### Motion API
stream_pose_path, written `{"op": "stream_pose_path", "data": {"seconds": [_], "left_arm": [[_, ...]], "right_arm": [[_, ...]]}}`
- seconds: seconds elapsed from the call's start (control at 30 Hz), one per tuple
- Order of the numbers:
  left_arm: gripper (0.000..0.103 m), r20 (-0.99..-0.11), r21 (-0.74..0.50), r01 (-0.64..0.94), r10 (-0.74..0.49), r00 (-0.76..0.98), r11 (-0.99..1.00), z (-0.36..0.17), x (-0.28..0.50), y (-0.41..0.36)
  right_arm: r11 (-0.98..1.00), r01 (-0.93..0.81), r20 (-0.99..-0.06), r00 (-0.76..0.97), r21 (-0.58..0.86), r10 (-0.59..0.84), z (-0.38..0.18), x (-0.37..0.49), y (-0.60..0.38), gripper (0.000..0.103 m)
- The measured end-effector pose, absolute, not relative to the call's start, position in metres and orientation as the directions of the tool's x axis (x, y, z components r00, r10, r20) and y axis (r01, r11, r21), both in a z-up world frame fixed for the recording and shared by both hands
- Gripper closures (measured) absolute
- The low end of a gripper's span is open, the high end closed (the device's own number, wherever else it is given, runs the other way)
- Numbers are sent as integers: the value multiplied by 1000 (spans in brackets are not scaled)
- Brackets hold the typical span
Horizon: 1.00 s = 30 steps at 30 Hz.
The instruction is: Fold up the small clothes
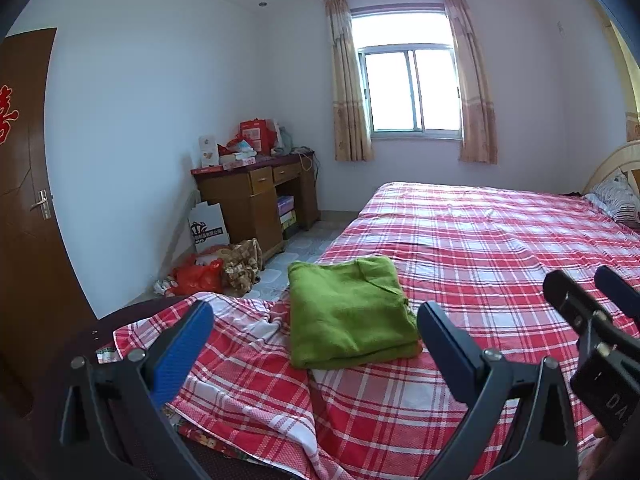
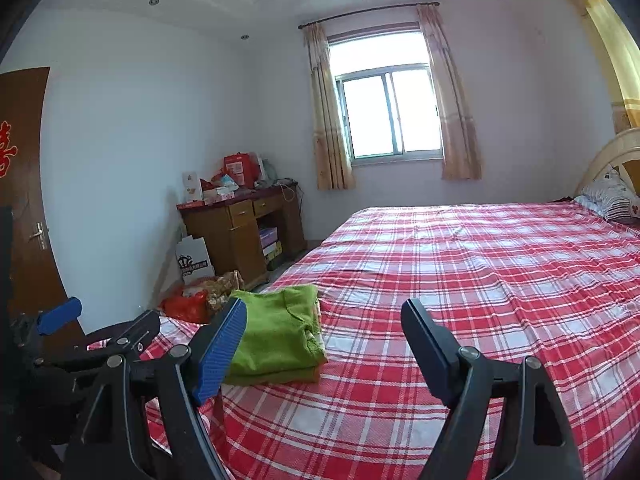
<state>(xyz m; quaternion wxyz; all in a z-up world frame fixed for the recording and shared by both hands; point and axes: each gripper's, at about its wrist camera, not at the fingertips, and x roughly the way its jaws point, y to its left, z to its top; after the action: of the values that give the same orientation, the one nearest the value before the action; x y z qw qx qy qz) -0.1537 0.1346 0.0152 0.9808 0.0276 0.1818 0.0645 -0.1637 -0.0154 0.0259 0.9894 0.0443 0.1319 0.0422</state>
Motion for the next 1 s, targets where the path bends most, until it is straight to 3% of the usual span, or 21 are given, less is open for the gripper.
{"op": "stream_pose_path", "data": {"seconds": [1.0], "left_arm": [[0,-377,73,-119,138,916,990,14,-150,136]], "right_arm": [[992,-70,-263,960,108,97,25,-163,-18,23]]}}
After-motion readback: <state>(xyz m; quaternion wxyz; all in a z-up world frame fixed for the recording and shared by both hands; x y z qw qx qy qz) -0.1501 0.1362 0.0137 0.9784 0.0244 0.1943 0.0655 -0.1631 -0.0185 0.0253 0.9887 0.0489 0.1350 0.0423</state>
